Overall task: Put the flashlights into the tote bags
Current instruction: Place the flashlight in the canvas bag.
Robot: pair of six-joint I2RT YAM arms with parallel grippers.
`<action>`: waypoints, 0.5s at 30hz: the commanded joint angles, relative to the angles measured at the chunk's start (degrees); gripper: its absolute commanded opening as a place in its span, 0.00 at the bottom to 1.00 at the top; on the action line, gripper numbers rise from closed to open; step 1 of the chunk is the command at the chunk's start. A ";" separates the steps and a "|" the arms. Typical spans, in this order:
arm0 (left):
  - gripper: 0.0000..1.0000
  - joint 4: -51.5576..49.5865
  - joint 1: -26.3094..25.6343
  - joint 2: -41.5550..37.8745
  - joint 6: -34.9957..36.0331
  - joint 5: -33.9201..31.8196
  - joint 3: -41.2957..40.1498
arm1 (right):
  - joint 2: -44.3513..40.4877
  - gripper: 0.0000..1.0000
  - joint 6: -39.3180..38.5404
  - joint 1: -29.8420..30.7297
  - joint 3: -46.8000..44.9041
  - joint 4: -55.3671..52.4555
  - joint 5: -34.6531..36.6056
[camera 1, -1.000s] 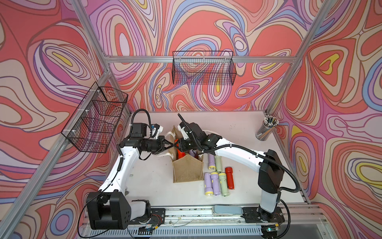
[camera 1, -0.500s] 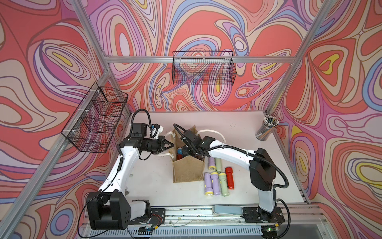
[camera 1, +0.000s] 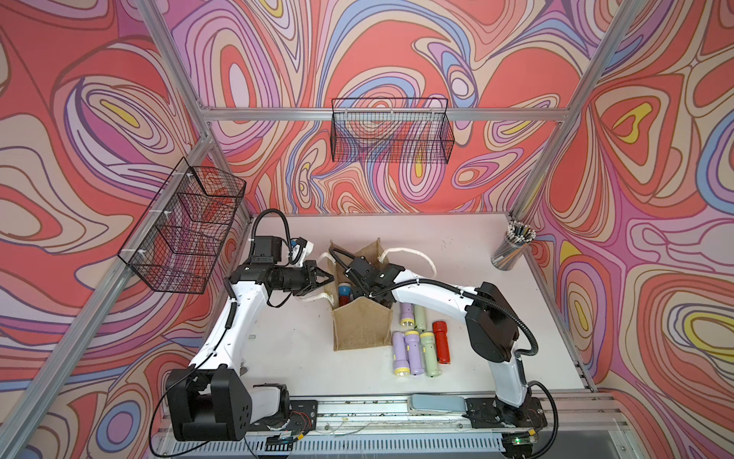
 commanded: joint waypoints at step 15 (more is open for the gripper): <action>0.01 0.68 -0.04 -1.17 0.25 0.63 -0.07 | -3.08 0.58 -2.97 -0.11 -0.34 2.19 -10.21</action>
